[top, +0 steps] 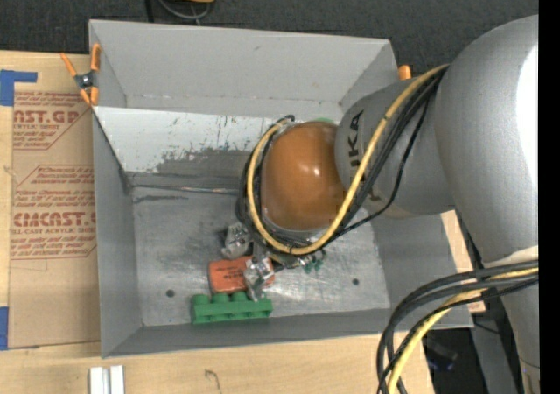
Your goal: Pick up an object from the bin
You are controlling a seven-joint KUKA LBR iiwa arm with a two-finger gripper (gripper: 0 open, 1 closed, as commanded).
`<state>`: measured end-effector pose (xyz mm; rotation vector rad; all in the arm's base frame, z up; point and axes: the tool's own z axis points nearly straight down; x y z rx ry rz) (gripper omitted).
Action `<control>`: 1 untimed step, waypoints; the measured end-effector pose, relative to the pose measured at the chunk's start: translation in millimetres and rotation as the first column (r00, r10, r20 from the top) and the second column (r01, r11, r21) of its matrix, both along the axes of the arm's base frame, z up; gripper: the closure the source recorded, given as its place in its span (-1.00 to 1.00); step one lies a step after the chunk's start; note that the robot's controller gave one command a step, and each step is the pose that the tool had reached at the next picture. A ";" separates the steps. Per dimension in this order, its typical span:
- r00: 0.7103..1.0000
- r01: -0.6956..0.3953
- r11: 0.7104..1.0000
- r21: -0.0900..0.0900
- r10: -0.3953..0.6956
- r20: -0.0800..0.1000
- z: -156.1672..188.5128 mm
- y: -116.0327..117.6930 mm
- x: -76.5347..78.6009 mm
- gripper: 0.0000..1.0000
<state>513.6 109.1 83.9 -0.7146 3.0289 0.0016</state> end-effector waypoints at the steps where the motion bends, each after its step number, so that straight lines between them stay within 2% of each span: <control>1: 0.999 -0.033 0.999 -0.006 0.032 -0.024 146.5 -10.4 -2.2 1.00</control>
Offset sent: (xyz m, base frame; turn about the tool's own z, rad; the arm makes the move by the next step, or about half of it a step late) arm 0.0000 0.0000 0.0000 0.0000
